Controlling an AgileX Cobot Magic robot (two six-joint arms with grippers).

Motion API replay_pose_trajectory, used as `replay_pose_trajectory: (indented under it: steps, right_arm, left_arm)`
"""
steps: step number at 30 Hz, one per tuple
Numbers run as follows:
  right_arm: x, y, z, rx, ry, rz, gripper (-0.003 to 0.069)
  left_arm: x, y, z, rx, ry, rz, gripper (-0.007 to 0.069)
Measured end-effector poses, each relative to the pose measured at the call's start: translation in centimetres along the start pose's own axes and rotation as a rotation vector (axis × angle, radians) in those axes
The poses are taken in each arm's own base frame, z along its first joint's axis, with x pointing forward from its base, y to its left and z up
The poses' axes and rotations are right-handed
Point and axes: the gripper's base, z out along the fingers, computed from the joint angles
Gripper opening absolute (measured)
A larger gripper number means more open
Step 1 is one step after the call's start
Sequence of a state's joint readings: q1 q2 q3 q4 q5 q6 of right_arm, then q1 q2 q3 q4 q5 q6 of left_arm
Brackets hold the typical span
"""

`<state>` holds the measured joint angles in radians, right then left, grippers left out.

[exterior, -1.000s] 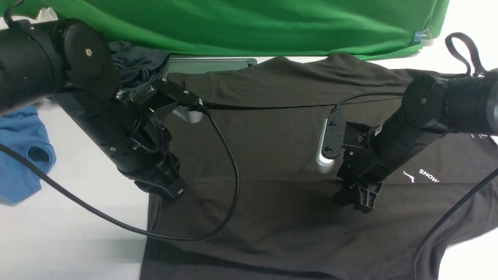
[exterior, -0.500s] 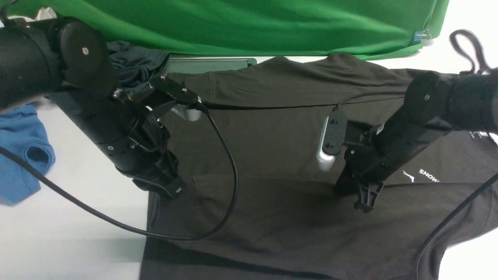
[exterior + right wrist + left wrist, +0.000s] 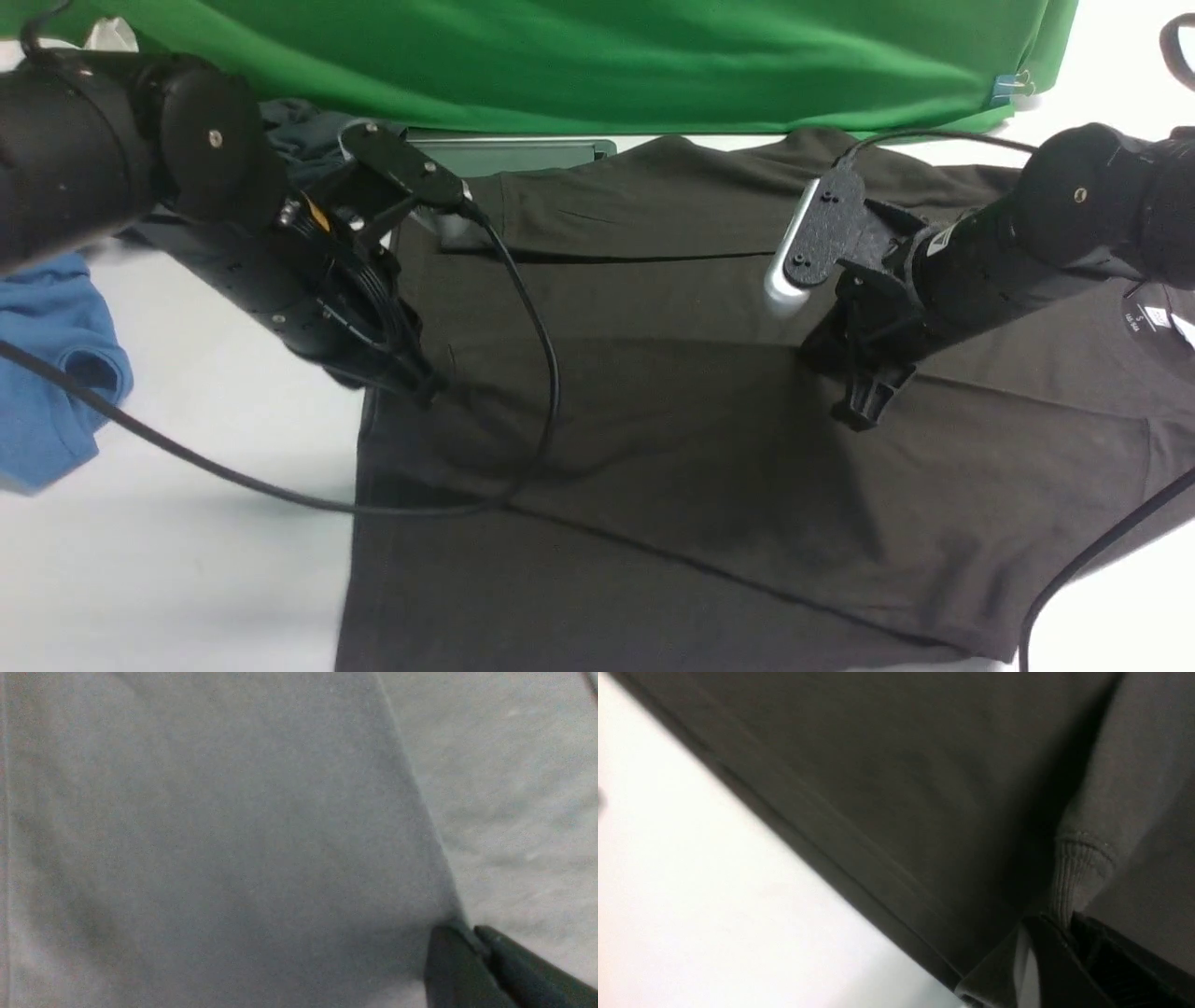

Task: Fold a long-sleeved shirt on a white desktop.
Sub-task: 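Fold the left side of the black T-shirt inward over its body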

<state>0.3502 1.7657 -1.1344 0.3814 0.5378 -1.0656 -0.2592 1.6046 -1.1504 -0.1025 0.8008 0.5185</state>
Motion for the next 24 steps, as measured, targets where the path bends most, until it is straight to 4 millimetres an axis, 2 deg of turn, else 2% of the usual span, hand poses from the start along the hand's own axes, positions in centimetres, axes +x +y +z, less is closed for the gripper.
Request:
replay_pose_trajectory:
  steps: [9, 12, 13, 14, 15, 16, 17, 18, 19, 20, 22, 24]
  right_arm:
    - [0.5, -0.8, 2.4, 0.061, -0.006, 0.082, 0.0037]
    - [0.4, -1.0, 2.4, 0.091, -0.014, 0.128, 0.0118]
    - [0.4, -1.1, 2.3, 0.099, -0.014, 0.145, 0.0175]
    - [0.5, -1.1, 2.2, 0.102, -0.003, 0.16, 0.0284]
    - [0.6, -1.1, 2.1, 0.103, 0.007, 0.172, 0.0339]
    - [0.6, -1.1, 2.0, 0.103, 0.012, 0.177, 0.0364]
    - [0.6, -1.1, 1.6, 0.104, 0.021, 0.188, 0.0407]
    - [0.6, -1.1, 0.7, 0.118, 0.037, 0.218, 0.0461]
    - [0.5, -1.2, -0.3, 0.135, 0.038, 0.225, 0.0467]
    - [0.4, -1.1, -0.5, 0.133, 0.039, 0.236, 0.0466]
    - [0.1, -1.0, -3.7, 0.17, 0.041, 0.281, 0.0433]
    - [-0.1, -0.6, -6.1, 0.185, 0.031, 0.318, 0.0398]
  left_arm:
    - [-1.6, 1.6, 2.8, -0.067, -0.07, -0.005, 0.004]
    - [-1.8, 1.9, 3.7, -0.082, -0.072, 0.003, 0.0055]
    - [-1.8, 2.0, 4.2, -0.091, -0.07, 0.012, 0.007]
    - [-1.8, 2.2, 4.9, -0.103, -0.061, 0.03, 0.0111]
    - [-1.8, 2.3, 5.1, -0.11, -0.056, 0.042, 0.0136]
    - [-1.8, 2.4, 5.2, -0.113, -0.052, 0.048, 0.0143]
    - [-1.7, 2.4, 5.5, -0.117, -0.041, 0.057, 0.0179]
    - [-1.6, 2.6, 5.8, -0.132, -0.024, 0.083, 0.025]
    - [-1.5, 2.7, 5.9, -0.142, -0.018, 0.098, 0.0291]
    - [-1.5, 2.7, 5.9, -0.144, -0.018, 0.101, 0.0291]
    - [-1.6, 2.9, 5.9, -0.164, -0.023, 0.098, 0.0392]
    - [-1.6, 2.9, 5.8, -0.166, -0.028, 0.058, 0.0435]
